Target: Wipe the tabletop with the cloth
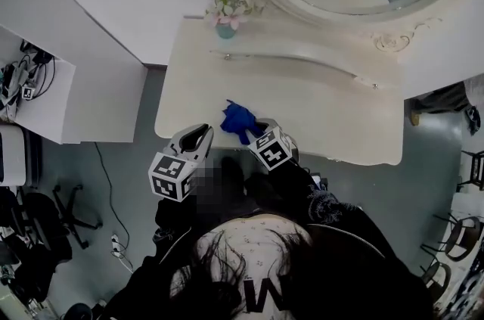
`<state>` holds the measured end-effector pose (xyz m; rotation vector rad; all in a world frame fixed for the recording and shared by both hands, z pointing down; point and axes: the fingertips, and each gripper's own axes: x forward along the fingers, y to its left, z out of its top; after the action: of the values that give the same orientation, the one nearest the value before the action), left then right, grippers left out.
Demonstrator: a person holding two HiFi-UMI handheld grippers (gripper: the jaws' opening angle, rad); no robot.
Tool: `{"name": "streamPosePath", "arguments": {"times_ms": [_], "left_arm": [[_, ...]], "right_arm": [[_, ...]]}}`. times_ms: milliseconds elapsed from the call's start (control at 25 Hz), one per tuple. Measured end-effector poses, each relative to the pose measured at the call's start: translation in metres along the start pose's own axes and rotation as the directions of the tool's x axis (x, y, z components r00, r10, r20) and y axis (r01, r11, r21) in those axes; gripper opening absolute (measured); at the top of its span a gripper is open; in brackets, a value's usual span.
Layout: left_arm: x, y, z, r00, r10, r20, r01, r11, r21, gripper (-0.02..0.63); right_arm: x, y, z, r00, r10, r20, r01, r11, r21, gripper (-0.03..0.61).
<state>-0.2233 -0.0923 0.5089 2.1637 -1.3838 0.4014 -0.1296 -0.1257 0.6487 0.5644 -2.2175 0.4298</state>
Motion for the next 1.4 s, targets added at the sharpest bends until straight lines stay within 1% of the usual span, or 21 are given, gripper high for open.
{"name": "streamPosePath", "arguments": {"times_ms": [240, 520, 840, 920, 1080, 1160, 1400], "left_arm": [[0.04, -0.071, 0.01, 0.997, -0.078, -0.023, 0.079, 0.995, 0.06, 0.02], [0.087, -0.143, 0.011, 0.987, -0.153, -0.047, 0.157, 0.982, 0.108, 0.02], [0.129, -0.227, 0.003, 0.965, -0.253, -0.077, 0.262, 0.953, 0.153, 0.02], [0.136, -0.244, -0.001, 0.96, -0.268, -0.084, 0.278, 0.947, 0.159, 0.02], [0.144, -0.268, -0.008, 0.954, -0.287, -0.092, 0.299, 0.939, 0.17, 0.02], [0.145, -0.275, -0.01, 0.954, -0.286, -0.093, 0.298, 0.939, 0.171, 0.02], [0.145, -0.285, -0.013, 0.957, -0.275, -0.094, 0.288, 0.94, 0.182, 0.02]], "right_arm": [[-0.051, -0.052, -0.046, 0.998, -0.066, 0.021, 0.064, 0.994, 0.085, 0.084], [-0.106, -0.116, -0.105, 0.985, -0.168, 0.046, 0.158, 0.971, 0.177, 0.084], [-0.178, -0.179, -0.185, 0.959, -0.282, 0.02, 0.263, 0.915, 0.306, 0.084], [-0.195, -0.196, -0.205, 0.949, -0.316, 0.018, 0.29, 0.891, 0.348, 0.084], [-0.234, -0.232, -0.247, 0.917, -0.4, -0.003, 0.36, 0.821, 0.443, 0.084], [-0.253, -0.248, -0.269, 0.897, -0.442, -0.021, 0.396, 0.782, 0.481, 0.084], [-0.31, -0.294, -0.33, 0.826, -0.556, -0.09, 0.5, 0.65, 0.572, 0.084]]}}
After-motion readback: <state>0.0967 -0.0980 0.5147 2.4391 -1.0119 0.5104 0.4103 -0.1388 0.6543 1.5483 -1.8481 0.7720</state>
